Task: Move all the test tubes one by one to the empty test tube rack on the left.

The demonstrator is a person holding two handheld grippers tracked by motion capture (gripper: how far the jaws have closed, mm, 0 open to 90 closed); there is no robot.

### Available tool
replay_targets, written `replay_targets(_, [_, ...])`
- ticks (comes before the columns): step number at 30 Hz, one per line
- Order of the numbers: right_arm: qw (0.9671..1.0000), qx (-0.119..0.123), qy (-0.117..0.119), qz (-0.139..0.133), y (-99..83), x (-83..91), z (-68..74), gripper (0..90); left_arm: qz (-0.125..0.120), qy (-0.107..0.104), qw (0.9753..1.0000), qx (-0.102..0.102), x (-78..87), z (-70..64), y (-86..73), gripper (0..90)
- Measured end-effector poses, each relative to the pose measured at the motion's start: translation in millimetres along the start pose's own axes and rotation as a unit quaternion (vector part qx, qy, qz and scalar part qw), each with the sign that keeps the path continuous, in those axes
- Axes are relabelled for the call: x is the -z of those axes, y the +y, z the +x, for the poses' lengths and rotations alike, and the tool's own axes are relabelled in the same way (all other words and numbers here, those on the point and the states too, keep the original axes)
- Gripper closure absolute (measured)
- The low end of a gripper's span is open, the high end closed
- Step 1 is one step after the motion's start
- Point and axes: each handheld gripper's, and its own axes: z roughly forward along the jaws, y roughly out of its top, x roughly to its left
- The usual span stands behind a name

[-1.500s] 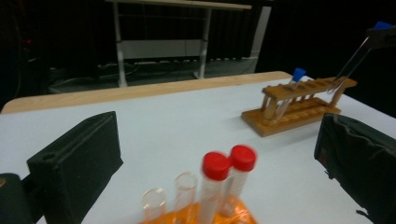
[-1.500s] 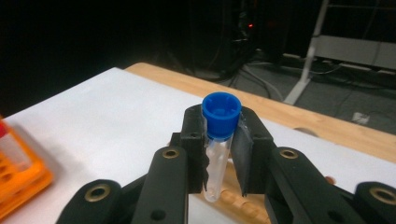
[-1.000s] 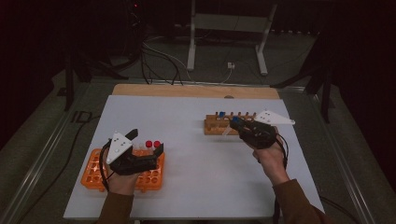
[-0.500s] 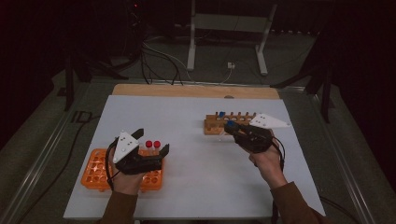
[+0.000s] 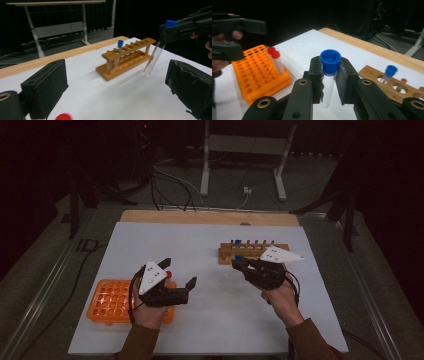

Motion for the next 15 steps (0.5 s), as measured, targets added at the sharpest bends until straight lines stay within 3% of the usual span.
replay_targets(12, [0.9985,0.010,0.051,0.018,0.5,-8.8,25.3,75.8,0.036,-0.057,0.9971,-0.035,-30.6,-31.8,-0.2,16.9])
replay_targets(15, [0.9978,0.012,0.062,0.019,1.0,-10.8,30.7,75.8,0.045,-0.071,0.9955,-0.043,-36.4,-37.2,-0.9,26.3])
